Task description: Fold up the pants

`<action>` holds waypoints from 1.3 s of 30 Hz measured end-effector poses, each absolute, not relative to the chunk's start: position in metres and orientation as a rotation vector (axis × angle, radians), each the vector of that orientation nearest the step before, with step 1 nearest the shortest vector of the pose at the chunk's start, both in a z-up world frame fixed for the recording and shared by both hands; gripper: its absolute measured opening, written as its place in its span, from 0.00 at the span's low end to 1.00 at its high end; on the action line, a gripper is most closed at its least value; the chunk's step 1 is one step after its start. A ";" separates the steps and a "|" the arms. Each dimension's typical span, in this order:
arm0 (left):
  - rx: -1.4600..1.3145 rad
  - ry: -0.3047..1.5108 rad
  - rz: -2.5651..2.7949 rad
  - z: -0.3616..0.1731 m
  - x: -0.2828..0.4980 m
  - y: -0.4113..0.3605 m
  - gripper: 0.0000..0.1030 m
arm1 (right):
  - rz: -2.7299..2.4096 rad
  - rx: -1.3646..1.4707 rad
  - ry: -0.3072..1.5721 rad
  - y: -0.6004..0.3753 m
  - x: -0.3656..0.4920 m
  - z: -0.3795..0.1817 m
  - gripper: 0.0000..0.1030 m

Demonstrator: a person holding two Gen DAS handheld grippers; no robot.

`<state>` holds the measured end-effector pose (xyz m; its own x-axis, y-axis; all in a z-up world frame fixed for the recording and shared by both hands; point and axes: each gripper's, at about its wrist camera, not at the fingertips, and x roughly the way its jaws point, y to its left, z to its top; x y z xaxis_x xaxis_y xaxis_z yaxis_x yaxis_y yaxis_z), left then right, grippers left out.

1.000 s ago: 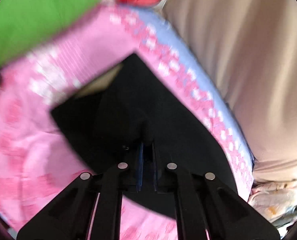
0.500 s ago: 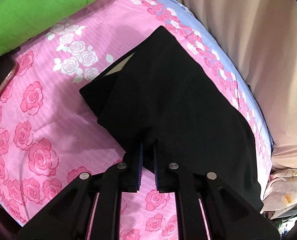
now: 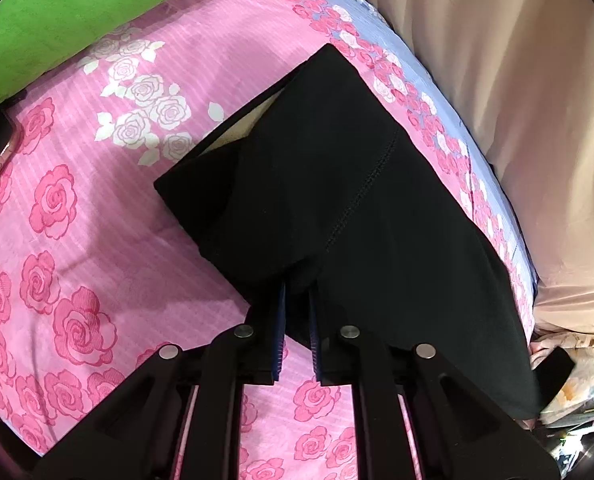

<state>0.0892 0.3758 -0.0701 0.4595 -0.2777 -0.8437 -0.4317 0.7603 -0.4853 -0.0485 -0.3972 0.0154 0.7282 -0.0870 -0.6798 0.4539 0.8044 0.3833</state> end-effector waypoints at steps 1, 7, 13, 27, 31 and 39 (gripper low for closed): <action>-0.736 1.117 0.101 -0.070 0.089 0.376 0.11 | -0.337 0.587 0.740 -0.400 -0.051 -0.003 0.04; -0.703 1.120 0.092 -0.070 0.090 0.373 0.11 | -0.410 0.699 0.810 -0.409 -0.080 -0.061 0.30; -0.621 1.101 0.162 -0.058 0.086 0.356 0.13 | -0.507 0.307 0.819 -0.369 -0.085 -0.018 0.64; -0.321 0.928 0.281 0.000 0.073 0.263 0.29 | -0.426 0.314 0.794 -0.416 -0.054 0.000 0.00; -0.288 0.972 0.326 -0.018 0.087 0.258 0.32 | -0.615 0.477 0.822 -0.465 -0.105 -0.028 0.11; -0.253 0.929 0.243 -0.010 0.089 0.207 0.40 | -0.272 -0.335 0.863 -0.289 -0.067 -0.041 0.83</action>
